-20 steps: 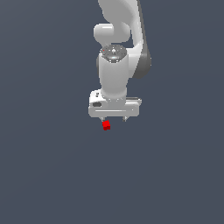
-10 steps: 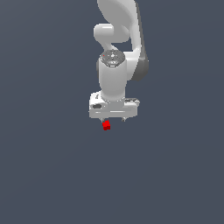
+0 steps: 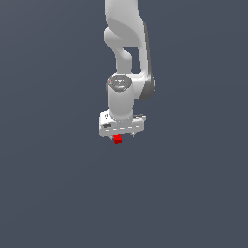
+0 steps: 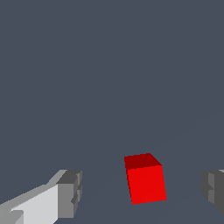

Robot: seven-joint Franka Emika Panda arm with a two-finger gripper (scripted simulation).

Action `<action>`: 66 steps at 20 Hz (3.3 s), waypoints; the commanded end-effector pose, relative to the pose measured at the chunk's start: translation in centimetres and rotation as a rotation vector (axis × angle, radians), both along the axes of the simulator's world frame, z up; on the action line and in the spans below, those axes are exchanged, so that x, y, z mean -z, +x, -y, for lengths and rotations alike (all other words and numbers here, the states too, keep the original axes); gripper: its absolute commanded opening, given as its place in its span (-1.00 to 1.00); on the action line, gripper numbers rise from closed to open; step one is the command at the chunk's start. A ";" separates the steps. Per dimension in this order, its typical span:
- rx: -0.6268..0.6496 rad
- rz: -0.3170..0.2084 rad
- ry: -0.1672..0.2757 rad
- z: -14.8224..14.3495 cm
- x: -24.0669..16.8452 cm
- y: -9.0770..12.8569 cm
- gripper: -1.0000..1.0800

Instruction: Lift up the red cube by 0.2 meters.

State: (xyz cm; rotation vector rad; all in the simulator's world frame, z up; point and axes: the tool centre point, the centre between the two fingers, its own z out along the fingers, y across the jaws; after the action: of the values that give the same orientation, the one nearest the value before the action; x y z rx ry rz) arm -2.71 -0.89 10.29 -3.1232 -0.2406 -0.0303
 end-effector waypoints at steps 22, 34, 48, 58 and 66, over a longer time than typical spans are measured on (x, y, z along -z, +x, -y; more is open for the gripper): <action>-0.138 -0.018 -0.012 2.5 8.3 -3.3 -1.00; -0.138 -0.018 -0.012 2.5 8.2 -3.3 -1.00; -0.138 -0.018 -0.012 2.5 1.3 -3.5 -1.00; -0.139 -0.018 -0.012 2.5 -7.9 -3.6 -1.00; -0.139 -0.018 -0.012 2.5 -12.0 -3.4 -1.00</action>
State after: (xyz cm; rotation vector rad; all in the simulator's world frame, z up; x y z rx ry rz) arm -6.15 -3.38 21.72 -3.1080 -0.4580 -0.0012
